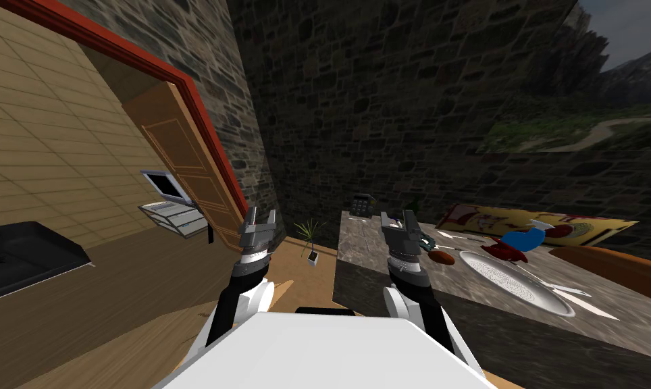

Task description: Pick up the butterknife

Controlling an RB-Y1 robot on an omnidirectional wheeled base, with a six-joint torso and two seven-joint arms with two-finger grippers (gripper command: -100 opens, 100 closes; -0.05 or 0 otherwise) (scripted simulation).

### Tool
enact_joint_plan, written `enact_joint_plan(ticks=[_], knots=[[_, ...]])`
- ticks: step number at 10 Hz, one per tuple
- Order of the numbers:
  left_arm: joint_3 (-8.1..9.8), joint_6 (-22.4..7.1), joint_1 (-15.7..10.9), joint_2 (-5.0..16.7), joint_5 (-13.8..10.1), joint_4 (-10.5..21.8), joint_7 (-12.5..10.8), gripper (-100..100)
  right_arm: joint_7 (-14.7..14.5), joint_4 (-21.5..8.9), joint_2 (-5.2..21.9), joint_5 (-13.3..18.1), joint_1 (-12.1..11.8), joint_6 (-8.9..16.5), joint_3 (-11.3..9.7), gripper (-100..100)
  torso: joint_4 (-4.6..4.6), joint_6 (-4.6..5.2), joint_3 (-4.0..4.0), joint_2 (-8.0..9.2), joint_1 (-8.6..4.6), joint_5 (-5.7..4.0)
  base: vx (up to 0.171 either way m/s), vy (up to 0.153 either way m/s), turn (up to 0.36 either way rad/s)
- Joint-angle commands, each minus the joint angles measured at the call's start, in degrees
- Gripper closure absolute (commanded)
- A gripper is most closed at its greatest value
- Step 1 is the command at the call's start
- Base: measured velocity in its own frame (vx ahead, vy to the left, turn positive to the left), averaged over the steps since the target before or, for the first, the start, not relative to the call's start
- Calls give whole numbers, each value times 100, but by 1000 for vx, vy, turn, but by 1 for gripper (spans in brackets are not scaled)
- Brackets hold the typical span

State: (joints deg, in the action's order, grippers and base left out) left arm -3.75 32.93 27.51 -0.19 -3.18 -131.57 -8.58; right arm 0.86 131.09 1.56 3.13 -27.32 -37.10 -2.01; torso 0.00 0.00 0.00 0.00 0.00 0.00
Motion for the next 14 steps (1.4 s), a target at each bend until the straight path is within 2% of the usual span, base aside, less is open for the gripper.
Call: enact_joint_plan(ticks=[1, 5, 6, 8, 9, 10, 11, 12, 13, 14], knots=[[0, 0, 0, 0, 0, 0, 0, 0, 142, -52, 220, -101, 60, 198, 101, -100, 0, 0, 0, 0, 0, 0, -18, 11, 14], [0, 0, 0, 0, 0, 0, 0, 0, 614, -238, 509, -439, 261, 798, 438, -100, 3, 0, 7, 12, 9, 2, -36, 30, 20], [0, 0, 0, 0, 0, 0, 0, 0, 614, -238, 509, -439, 261, 861, 438, -100, 3, -1, 7, 13, 12, 2, -24, 25, 7], [0, 0, 0, 0, 0, 0, 0, 0, 937, -367, 587, -670, 398, 1235, 670, -100, 2, 0, 5, 8, 8, 2, -29, 24, 25], [0, 0, 0, 0, 0, 0, 0, 0, 937, -367, 587, -670, 398, 1316, 670, -100, 3, 0, 7, 12, 8, 2, -32, 21, 5], [0, 0, 0, 0, 0, 0, 0, 0, 1115, -440, 613, -796, 475, 1524, 799, -100, 3, 0, 7, 11, 7, 2, -31, 26, 17], [0, 0, 0, 0, 0, 0, 0, 0, 1115, -440, 613, -796, 475, 1568, 799, -100, 2, 0, 6, 11, 8, 2, -18, 22, 9], [0, 0, 0, 0, 0, 0, 0, 0, 1303, -519, 630, -928, 555, 1790, 935, -100, 2, 0, 5, 8, 8, 2, -22, 23, 23], [0, 0, 0, 0, 0, 0, 0, 0, 1303, -519, 630, -928, 555, 1832, 935, -100, 2, 0, 5, 8, 7, 2, -22, 22, 14], [0, 0, 0, 0, 0, 0, 0, 0, 1498, -603, 642, -1065, 639, 2039, 1077, -100, 2, 0, 5, 8, 8, 2, -29, 33, 25]])
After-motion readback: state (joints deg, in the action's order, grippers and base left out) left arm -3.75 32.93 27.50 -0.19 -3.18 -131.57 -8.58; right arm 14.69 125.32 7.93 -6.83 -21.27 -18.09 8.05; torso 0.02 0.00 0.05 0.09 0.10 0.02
